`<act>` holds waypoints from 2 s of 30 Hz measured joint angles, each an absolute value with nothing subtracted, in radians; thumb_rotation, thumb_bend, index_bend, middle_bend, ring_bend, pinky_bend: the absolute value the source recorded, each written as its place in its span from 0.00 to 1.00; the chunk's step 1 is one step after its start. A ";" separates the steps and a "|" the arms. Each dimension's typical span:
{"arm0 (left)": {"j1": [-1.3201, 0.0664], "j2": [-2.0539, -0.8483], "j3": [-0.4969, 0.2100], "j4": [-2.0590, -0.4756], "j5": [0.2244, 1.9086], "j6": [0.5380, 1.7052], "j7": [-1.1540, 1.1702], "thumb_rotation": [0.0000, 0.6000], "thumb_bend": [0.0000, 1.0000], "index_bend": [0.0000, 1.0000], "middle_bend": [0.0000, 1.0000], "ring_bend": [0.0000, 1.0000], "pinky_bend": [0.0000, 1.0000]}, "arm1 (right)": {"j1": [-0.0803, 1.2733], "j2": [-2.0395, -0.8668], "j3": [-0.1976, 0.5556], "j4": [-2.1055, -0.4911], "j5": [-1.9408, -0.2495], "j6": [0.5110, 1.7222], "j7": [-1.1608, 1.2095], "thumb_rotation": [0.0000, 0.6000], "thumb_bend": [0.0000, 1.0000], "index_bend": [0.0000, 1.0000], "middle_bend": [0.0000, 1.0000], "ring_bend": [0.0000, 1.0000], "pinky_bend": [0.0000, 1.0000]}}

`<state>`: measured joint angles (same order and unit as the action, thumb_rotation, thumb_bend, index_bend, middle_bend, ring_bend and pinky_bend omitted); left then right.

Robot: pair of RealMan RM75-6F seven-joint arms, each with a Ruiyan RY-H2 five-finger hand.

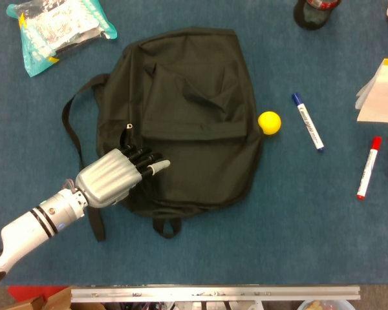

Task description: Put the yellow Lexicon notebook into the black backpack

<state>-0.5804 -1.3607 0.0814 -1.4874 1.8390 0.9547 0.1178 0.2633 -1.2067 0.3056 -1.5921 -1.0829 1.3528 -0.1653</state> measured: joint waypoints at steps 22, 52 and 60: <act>-0.657 -1.531 0.088 -1.407 1.764 0.918 -0.022 1.00 0.25 0.23 0.17 0.18 0.25 | 0.238 -1.184 0.307 -1.596 -1.066 1.367 -0.120 1.00 0.63 0.73 0.66 0.49 0.66; -0.693 -1.617 0.004 -1.400 1.619 1.005 -0.268 1.00 0.31 0.67 0.69 0.70 0.91 | 0.231 -1.124 0.301 -1.654 -1.086 1.315 -0.042 1.00 0.67 0.74 0.67 0.50 0.67; -0.687 -1.543 -0.037 -1.533 1.525 0.993 -0.387 1.00 0.32 0.66 0.69 0.70 0.91 | 0.229 -1.028 0.282 -1.760 -1.101 1.203 0.061 1.00 0.67 0.74 0.68 0.51 0.68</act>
